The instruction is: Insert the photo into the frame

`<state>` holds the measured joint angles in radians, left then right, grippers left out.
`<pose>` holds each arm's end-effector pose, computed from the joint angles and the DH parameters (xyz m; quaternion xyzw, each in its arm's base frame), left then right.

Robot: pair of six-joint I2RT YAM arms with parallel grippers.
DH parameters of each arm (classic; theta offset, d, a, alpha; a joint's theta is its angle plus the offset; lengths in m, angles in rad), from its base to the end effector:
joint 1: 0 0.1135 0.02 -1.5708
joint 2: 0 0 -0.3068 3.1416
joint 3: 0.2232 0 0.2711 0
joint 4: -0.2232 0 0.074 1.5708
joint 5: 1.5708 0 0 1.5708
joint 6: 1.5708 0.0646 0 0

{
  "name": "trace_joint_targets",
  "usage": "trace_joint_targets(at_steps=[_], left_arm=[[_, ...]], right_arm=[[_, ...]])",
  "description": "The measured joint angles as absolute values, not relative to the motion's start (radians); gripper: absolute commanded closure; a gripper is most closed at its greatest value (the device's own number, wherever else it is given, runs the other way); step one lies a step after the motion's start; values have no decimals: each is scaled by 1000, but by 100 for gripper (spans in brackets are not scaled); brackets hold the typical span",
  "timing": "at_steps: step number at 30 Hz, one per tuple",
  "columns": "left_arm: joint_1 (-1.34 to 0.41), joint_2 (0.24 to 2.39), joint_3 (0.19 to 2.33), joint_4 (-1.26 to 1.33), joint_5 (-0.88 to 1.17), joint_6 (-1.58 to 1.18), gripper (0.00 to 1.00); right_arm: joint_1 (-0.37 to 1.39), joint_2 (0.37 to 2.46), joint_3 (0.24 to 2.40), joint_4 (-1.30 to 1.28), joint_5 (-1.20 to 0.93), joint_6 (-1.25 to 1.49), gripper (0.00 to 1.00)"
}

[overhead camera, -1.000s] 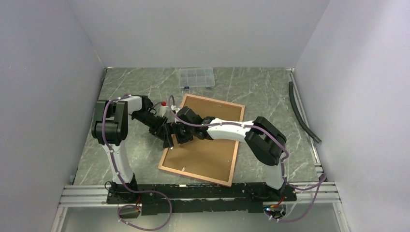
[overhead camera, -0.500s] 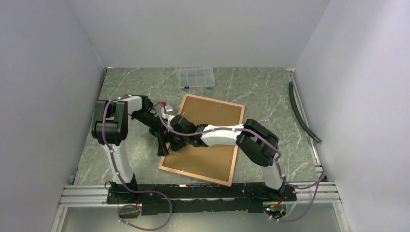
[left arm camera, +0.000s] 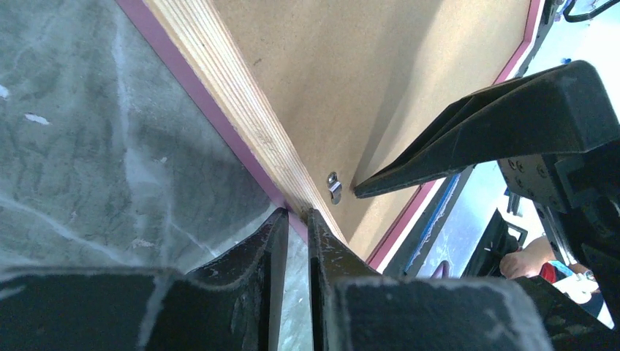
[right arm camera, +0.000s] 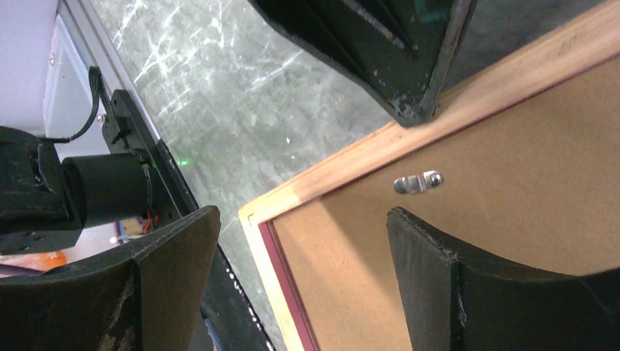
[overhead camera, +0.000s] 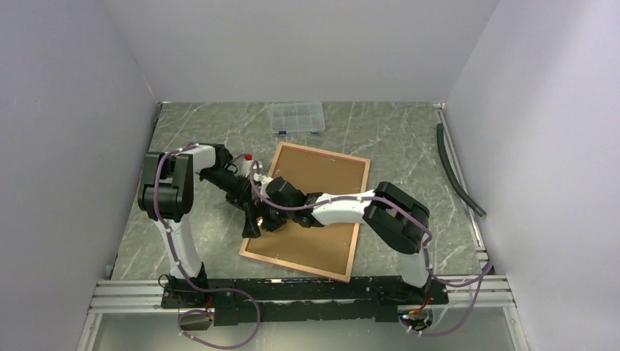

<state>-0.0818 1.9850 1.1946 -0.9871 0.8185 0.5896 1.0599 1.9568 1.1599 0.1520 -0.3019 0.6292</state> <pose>0.3429 -0.0754 0.1331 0.2619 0.8751 -0.4069 0.0078 0.2139 0.4208 0.1690 -0.2546 0.8498 0.4195 0.1926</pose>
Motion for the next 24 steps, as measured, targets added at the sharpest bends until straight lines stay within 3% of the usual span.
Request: trace_joint_targets(at_steps=[24], left_arm=[[-84,1975,1193,-989,809,579,85]], right_arm=[[1028,1972,1164,176,-325,640,11]])
